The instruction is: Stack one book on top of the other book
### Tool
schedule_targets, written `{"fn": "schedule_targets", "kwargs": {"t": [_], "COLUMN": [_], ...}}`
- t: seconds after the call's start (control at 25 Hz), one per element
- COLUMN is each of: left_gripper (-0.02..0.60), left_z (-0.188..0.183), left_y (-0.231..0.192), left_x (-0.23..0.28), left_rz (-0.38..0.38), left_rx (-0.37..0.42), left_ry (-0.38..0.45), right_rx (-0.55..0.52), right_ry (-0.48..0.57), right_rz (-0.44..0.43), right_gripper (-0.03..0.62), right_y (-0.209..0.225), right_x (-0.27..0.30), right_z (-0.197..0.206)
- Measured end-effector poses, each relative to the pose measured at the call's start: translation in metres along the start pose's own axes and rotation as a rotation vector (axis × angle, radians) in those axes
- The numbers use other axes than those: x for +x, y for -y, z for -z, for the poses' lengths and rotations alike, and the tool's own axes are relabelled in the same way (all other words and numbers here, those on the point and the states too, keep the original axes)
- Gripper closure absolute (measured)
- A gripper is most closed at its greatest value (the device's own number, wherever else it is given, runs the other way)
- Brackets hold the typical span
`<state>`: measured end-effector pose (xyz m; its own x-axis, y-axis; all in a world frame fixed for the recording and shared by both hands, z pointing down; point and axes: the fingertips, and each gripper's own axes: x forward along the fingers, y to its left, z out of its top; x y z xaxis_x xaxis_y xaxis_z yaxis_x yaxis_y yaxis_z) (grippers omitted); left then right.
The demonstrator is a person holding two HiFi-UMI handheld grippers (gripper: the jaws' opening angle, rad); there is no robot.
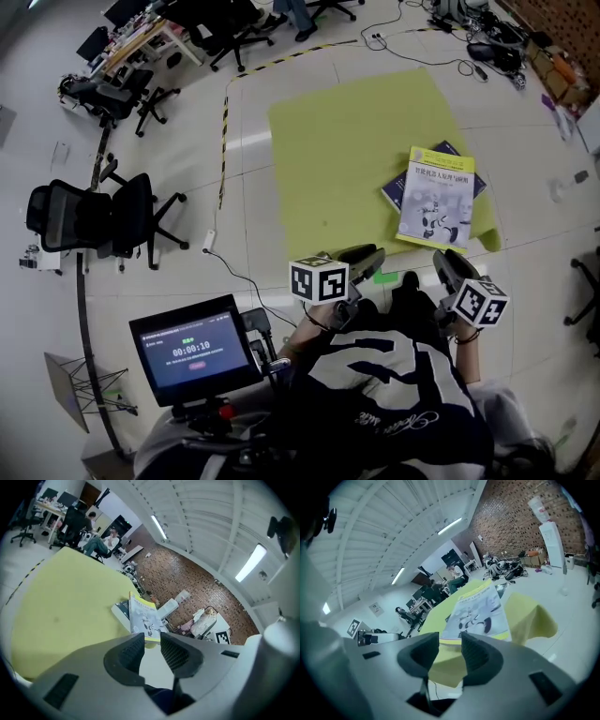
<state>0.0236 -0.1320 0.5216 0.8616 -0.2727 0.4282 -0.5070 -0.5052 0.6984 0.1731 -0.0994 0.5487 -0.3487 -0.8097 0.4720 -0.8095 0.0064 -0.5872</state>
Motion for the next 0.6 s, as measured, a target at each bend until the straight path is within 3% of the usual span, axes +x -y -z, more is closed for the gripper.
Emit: {"fn": "schedule_targets", "kwargs": {"t": [0.24,0.36,0.6], "left_gripper": [0.559,0.577,0.577], "left_z": [0.01,0.021,0.044], "left_y": [0.001,-0.001,0.007], "left_x": [-0.055,-0.072,-0.082], "left_rz": [-0.039,-0.029,0.03], "left_rx": [0.222,0.237,0.229], "left_ry": [0.046,0.048,0.018], "right_rx": [0.024,0.036,0.009], "right_ry": [0.123,0.158,0.173], "right_rz": [-0.045,-0.047,-0.015], "right_gripper": [0.542,0.594,0.595], "right_y": [-0.066,-0.088,-0.109], "right_x": [-0.012,-0.024,-0.051], "right_z": [0.028,0.044,0.069]}}
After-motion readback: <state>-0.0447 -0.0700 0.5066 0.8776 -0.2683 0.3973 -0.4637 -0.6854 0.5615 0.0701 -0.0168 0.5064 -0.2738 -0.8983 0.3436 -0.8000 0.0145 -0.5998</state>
